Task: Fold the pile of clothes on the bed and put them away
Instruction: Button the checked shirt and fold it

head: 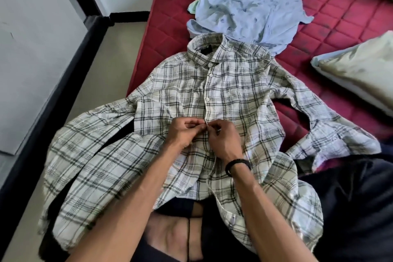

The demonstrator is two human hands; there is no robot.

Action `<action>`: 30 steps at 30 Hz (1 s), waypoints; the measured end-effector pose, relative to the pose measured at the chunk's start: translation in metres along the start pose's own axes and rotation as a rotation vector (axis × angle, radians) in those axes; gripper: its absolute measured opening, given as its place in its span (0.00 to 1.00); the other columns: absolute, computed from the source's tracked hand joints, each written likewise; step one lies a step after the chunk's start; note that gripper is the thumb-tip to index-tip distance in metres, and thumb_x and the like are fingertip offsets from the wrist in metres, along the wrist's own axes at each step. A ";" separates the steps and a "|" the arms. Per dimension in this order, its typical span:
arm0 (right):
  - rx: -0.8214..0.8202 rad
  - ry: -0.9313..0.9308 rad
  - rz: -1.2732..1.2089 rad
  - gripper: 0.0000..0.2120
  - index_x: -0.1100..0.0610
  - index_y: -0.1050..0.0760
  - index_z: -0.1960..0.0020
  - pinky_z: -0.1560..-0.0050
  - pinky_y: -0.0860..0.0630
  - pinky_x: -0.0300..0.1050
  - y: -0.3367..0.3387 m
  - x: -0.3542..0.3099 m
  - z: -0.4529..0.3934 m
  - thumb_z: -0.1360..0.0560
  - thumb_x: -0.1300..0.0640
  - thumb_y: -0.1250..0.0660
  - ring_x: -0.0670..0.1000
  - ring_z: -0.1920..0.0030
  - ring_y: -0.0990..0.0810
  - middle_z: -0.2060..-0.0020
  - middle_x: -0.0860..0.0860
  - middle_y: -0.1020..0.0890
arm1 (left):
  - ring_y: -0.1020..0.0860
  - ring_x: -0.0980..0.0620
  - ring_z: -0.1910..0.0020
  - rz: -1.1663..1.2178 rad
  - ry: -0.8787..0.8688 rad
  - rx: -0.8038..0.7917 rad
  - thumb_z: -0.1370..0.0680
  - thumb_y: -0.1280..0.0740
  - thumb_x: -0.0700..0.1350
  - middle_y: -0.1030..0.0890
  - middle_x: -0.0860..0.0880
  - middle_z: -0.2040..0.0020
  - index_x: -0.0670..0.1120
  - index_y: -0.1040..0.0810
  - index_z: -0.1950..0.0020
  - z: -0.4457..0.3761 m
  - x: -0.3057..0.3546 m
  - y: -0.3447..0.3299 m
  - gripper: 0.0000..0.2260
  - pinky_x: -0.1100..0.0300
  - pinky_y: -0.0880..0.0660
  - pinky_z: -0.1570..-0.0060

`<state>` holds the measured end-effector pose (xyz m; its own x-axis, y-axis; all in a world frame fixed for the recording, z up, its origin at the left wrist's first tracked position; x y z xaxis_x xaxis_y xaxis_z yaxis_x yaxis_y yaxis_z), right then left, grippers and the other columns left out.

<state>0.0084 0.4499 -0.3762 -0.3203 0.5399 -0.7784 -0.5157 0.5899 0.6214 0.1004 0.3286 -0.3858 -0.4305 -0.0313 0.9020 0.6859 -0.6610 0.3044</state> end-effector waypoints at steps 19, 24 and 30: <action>0.033 -0.023 -0.051 0.05 0.49 0.15 0.53 0.59 0.17 0.42 -0.003 0.005 -0.003 0.27 0.49 0.22 0.39 0.61 0.17 0.61 0.40 0.15 | 0.17 0.63 0.62 -0.084 -0.130 0.267 0.23 0.24 0.49 0.13 0.57 0.57 0.51 0.14 0.50 0.012 -0.013 -0.008 0.04 0.64 0.20 0.67; 0.029 -0.022 -0.059 0.05 0.48 0.15 0.53 0.60 0.18 0.41 -0.005 0.006 -0.003 0.27 0.50 0.22 0.39 0.61 0.16 0.62 0.41 0.15 | 0.17 0.63 0.64 -0.052 -0.149 0.325 0.23 0.25 0.48 0.17 0.61 0.61 0.51 0.14 0.51 0.019 -0.010 -0.010 0.03 0.67 0.21 0.68; 0.019 -0.042 -0.148 0.04 0.49 0.16 0.54 0.58 0.15 0.47 -0.002 0.010 -0.002 0.27 0.52 0.22 0.42 0.61 0.15 0.62 0.43 0.14 | 0.18 0.66 0.64 -0.034 -0.125 0.261 0.24 0.23 0.53 0.15 0.61 0.59 0.53 0.14 0.50 0.019 -0.011 -0.011 0.06 0.67 0.22 0.68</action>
<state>0.0050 0.4528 -0.3857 -0.2079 0.4706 -0.8575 -0.5392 0.6763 0.5019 0.1084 0.3508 -0.3934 -0.3911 0.0908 0.9158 0.8071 -0.4443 0.3888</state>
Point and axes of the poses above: each hand's wrist, its own z-axis away from the middle knuckle, its own y-axis out of the back of the hand, x = y × z, the point moved 3 cm from there along -z, towards the middle knuckle
